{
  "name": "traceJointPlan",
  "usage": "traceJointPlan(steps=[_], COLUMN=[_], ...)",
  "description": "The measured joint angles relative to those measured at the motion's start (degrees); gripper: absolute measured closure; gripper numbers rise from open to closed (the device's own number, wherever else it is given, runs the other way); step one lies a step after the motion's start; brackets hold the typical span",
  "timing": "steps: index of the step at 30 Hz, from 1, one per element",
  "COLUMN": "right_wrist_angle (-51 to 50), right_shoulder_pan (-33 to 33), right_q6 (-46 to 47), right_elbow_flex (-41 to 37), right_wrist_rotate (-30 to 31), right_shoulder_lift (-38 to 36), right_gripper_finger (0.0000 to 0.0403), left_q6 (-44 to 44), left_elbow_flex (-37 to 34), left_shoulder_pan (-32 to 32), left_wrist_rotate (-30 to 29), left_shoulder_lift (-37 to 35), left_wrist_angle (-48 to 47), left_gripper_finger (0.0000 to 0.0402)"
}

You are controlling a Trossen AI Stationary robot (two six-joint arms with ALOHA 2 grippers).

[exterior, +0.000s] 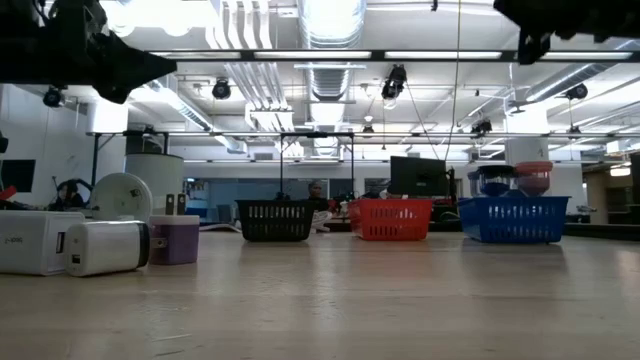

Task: Pick & Place Office items
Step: Put the white digital clock into the red bin

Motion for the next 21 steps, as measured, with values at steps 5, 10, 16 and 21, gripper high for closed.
traceJointPlan(steps=[5,10,16,21], right_wrist_angle=[7.29,9.02,8.88,8.36], right_shoulder_pan=[0.0,0.0,0.0,0.02], right_q6=[-1.92,-0.4,-0.97,0.73], right_elbow_flex=[-7.6,-12.32,-14.13,-13.95], right_wrist_rotate=[2.2,2.12,2.11,1.85], right_shoulder_lift=[-4.14,-6.72,-8.59,-9.81], right_gripper_finger=[0.0365,0.0365,0.0365,0.0365], left_q6=[1.35,2.86,2.9,3.9], left_elbow_flex=[0.0,0.0,0.0,0.0], left_shoulder_pan=[0.02,0.02,0.02,-0.02], left_wrist_rotate=[-4.86,-4.33,-4.24,-4.07], left_shoulder_lift=[0.0,0.02,-0.13,-1.72], left_wrist_angle=[-0.98,-1.81,-1.29,-1.34], left_gripper_finger=[0.0396,0.0392,0.0379,0.0377])
